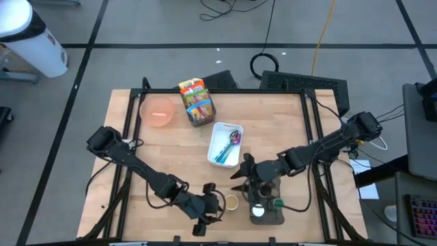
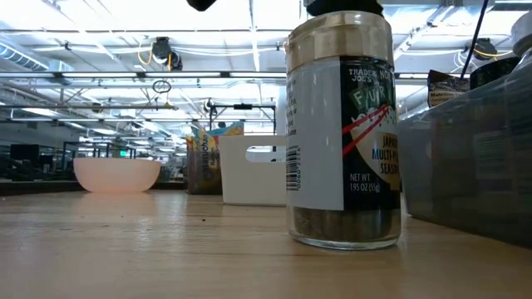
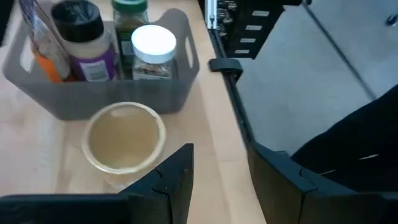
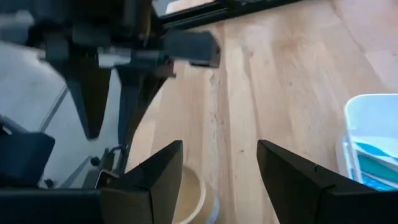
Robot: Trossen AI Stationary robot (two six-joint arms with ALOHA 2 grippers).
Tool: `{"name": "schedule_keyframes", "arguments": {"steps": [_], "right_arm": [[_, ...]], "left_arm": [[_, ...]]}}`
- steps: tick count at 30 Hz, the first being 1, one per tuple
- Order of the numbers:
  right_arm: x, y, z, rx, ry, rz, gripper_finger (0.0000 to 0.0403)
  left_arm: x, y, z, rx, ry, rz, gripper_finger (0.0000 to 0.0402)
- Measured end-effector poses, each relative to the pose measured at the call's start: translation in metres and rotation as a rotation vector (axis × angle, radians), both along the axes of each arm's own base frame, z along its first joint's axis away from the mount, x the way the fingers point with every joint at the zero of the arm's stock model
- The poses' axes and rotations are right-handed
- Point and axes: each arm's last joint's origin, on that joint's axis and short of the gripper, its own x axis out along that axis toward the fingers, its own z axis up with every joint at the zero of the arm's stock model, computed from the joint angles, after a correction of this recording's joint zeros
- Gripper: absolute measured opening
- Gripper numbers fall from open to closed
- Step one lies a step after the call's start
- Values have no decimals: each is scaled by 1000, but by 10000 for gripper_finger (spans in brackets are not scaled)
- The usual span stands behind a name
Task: Pick & Place Food Item
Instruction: Put the gold seasoning bottle into the bottom black bin
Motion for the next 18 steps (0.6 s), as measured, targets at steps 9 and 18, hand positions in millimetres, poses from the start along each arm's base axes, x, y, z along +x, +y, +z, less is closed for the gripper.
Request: {"name": "schedule_keyframes", "arguments": {"steps": [9, 18], "right_arm": [[-2, 3, 0, 23, 14, 65, 199], [-6, 11, -1, 17, 33, 105, 199]], "left_arm": [[0, 14, -10, 153, 75, -10, 161], [11, 38, -11, 55, 124, 130, 172]]}}
